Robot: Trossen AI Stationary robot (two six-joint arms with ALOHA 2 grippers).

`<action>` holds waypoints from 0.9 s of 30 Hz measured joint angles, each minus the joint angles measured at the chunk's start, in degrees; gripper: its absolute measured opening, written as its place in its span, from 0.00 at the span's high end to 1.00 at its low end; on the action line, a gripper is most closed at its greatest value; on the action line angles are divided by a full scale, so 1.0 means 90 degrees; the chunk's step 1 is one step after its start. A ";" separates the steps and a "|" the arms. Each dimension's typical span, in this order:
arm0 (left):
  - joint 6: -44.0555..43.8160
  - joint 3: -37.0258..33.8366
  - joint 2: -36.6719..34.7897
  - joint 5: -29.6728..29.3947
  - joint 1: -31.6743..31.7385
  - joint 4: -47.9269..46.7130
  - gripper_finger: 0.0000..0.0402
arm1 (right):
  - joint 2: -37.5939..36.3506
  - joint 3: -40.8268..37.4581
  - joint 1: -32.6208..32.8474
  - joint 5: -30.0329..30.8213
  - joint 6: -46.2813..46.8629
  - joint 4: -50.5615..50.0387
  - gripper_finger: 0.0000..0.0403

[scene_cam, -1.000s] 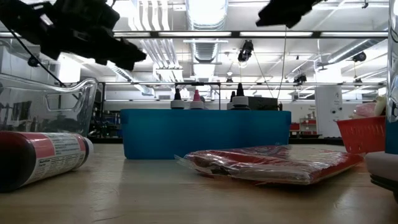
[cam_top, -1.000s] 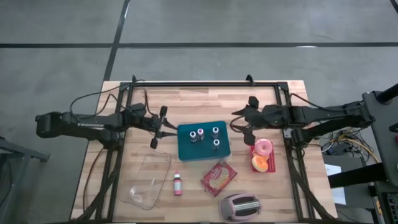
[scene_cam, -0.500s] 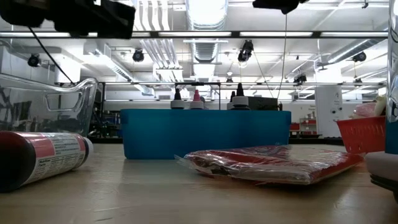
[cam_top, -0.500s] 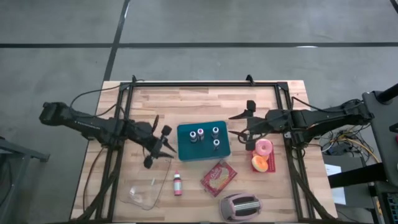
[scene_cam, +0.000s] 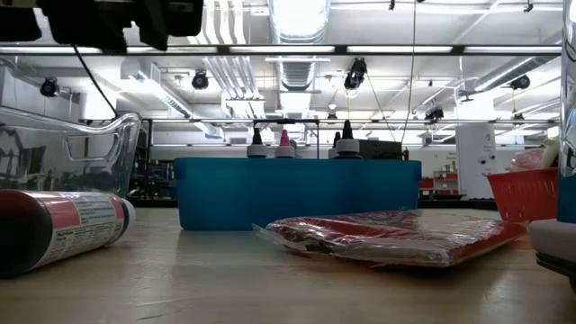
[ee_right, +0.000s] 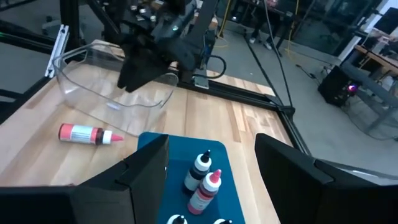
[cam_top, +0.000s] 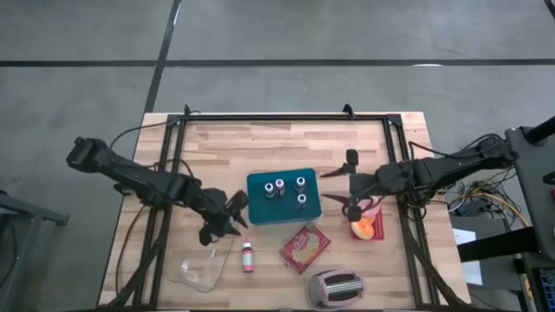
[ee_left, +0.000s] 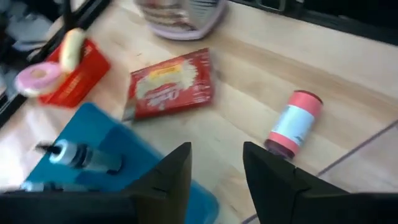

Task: Pick & Place Food Item
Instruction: Put the pink food coloring bottle into the blue bin

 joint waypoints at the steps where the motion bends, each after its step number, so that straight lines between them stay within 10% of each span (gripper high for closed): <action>1: 0.0087 0.0053 0.0096 0.0020 -0.0044 -0.0043 0.62 | 0.0002 0.0001 0.0075 0.0082 0.0008 0.0000 0.42; 27: 0.0311 0.2138 0.3047 0.0039 -0.0969 -0.1624 0.39 | 0.0002 0.0005 0.0873 0.1224 0.0457 -0.0104 0.42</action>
